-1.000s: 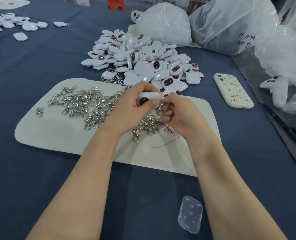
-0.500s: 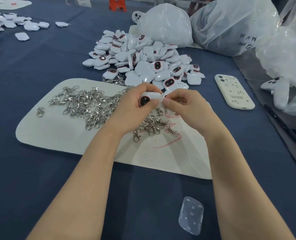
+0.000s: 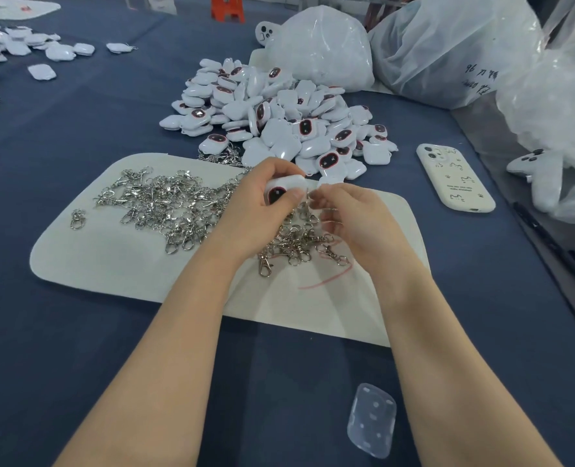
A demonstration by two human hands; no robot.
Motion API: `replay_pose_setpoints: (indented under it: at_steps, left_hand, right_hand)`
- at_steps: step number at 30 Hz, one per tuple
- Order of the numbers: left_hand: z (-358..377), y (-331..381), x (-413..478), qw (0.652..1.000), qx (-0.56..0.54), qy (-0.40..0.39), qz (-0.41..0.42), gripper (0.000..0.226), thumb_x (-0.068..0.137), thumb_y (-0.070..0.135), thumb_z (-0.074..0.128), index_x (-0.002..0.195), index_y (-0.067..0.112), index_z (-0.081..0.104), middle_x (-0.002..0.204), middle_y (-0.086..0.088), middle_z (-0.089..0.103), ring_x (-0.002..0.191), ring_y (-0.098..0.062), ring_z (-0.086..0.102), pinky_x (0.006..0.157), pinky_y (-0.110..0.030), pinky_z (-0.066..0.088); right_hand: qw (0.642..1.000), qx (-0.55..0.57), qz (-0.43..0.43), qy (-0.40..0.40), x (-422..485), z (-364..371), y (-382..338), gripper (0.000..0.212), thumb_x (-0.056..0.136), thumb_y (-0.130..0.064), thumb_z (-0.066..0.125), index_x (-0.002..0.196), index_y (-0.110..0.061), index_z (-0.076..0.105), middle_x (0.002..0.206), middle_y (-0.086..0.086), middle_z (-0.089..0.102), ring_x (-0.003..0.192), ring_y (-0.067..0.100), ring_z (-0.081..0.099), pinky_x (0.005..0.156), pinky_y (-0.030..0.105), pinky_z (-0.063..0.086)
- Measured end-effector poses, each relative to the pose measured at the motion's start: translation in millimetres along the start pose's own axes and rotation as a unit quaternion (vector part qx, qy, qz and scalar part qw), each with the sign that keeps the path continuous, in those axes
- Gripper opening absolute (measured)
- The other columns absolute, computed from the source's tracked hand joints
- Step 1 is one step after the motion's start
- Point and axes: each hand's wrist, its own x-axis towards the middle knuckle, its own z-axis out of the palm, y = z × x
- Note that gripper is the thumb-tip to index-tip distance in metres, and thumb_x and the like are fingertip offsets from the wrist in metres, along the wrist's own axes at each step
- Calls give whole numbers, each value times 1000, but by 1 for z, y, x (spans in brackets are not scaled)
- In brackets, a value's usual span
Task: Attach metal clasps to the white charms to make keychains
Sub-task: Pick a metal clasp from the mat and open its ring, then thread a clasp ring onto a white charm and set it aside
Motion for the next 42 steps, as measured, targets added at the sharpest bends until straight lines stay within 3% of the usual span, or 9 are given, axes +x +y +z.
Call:
replay_pose_setpoints:
  at_steps: [5,11,15,19,27,32,35,39,42]
  left_hand:
    - [0,1,1,999,-19,20,-21,22,91,12,60,91,33,57,91,14,62,79,-3,61,73,-19,54]
    - [3,4,1,994,-71,31,-71,15,90,7,60,95,21,61,95,-1,61,82,-11,66,71,-22,58]
    - [1,5,1,995,-24,9,-98,18,91,11,61,107,18,62,99,-1,64,70,-6,66,66,-19,57]
    - [-2,5,4,993,54,54,-86,17,91,14,60,106,20,61,98,5,66,85,-16,69,86,-40,55]
    - [-2,-1,7,984,30,150,-92,16,91,14,55,88,29,61,103,0,66,95,-16,66,90,-39,53]
    - [2,-3,8,978,-69,157,-122,17,94,8,50,91,21,62,104,-3,65,78,-3,69,73,-22,57]
    - [3,-3,8,975,-88,160,-129,17,94,8,49,92,19,61,105,-5,65,77,-4,69,70,-19,56]
    - [2,1,7,972,-104,160,-136,17,94,6,48,89,18,60,101,-6,65,75,-6,68,66,-18,56]
    - [2,4,7,973,-101,149,-145,14,94,7,49,91,18,59,103,-7,65,75,-7,68,67,-17,55]
  right_hand:
    - [993,-62,-45,-95,-5,-2,1,15,91,-20,61,104,-11,61,87,4,68,80,15,62,84,33,54]
    - [976,-173,-111,-72,-6,-15,-8,12,92,-6,56,90,-14,65,70,2,64,63,10,59,67,19,54]
    - [973,-193,-129,1,-2,-31,-11,18,92,-8,57,81,-18,67,64,-2,65,59,8,60,61,15,51]
    - [965,-196,-113,131,6,-47,-6,17,89,-19,59,73,-24,63,60,-7,65,62,9,62,69,27,54]
    - [855,-348,-16,385,8,-84,13,30,93,-18,47,121,-17,58,124,7,58,121,29,41,96,41,41]
    - [834,-452,-110,299,14,-31,7,38,91,-40,53,123,-19,58,128,8,53,122,30,42,97,41,32]
    - [829,-501,-64,239,30,-1,4,53,91,-53,48,123,-12,54,128,11,50,121,32,39,96,42,30]
    - [813,-542,-38,209,41,20,7,35,93,-32,52,119,-9,49,129,14,47,122,32,36,97,42,30]
    - [843,-504,-58,180,39,24,5,43,85,-17,59,124,-11,40,127,13,45,118,31,42,92,38,33]
